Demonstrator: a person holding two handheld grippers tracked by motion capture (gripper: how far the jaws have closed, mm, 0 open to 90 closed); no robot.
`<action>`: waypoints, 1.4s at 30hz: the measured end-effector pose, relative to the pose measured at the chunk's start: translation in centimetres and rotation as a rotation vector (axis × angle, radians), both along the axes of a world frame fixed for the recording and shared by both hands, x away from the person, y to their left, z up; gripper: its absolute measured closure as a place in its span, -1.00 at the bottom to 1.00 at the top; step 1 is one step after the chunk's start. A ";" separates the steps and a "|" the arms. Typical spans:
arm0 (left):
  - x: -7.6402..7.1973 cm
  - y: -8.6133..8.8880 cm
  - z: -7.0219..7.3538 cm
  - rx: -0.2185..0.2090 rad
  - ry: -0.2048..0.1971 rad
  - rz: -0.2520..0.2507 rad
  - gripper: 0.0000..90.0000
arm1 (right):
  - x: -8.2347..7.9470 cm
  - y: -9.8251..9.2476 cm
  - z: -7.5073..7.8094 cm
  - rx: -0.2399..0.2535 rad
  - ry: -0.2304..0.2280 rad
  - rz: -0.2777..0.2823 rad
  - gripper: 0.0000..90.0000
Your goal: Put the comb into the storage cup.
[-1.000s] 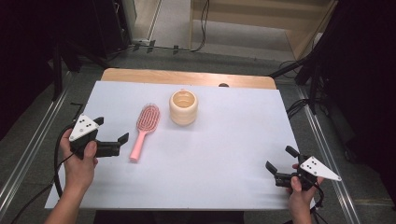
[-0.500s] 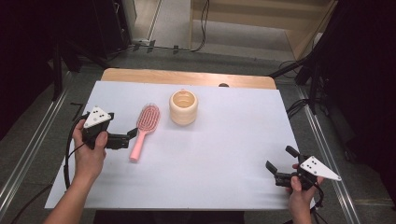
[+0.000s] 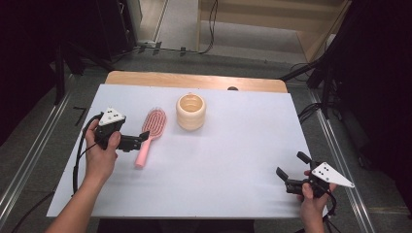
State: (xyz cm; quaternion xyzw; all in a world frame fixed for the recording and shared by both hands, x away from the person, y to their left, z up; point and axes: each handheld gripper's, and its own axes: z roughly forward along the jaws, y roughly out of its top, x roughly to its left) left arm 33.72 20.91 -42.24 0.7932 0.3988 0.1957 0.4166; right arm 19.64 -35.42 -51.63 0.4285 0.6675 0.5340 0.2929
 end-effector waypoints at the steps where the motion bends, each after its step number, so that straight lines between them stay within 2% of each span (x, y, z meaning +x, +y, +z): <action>1: 0.1 -0.1 -0.1 0.001 0.007 -0.002 -1.00 | 0.0 0.0 0.0 -0.001 0.001 0.000 -1.00; 6: 0.6 -0.7 -0.6 0.009 0.038 -0.017 -1.00 | 0.0 0.0 0.0 -0.002 0.002 -0.001 -1.00; 11: 1.5 -1.4 -1.4 0.025 0.087 -0.022 -1.00 | 0.0 0.0 0.0 -0.005 0.000 0.000 -1.00; 17: 1.9 -1.8 -1.8 0.042 0.099 -0.025 -1.00 | 0.0 0.0 0.0 -0.005 0.000 0.000 -1.00; 21: 2.3 -2.1 -2.3 0.062 0.122 -0.027 -1.00 | 0.0 0.0 0.0 -0.004 0.000 0.000 -1.00; 23: 2.5 -2.3 -2.7 0.081 0.146 -0.010 -1.00 | 0.0 0.0 0.0 -0.004 0.000 0.001 -1.00; 24: 2.5 -2.3 -2.7 0.081 0.146 -0.010 -1.00 | 0.0 0.0 0.0 -0.004 0.000 0.001 -1.00; 33: 3.4 -3.0 -3.6 0.131 0.244 0.015 -1.00 | 0.0 0.0 0.0 -0.006 0.000 0.000 -1.00; 39: 4.0 -3.4 -4.3 0.146 0.322 0.037 -1.00 | 0.0 0.0 0.0 -0.006 0.000 -0.001 -1.00; 42: 4.2 -3.5 -4.5 0.152 0.341 0.046 -1.00 | 0.0 0.0 0.0 -0.006 0.000 -0.001 -1.00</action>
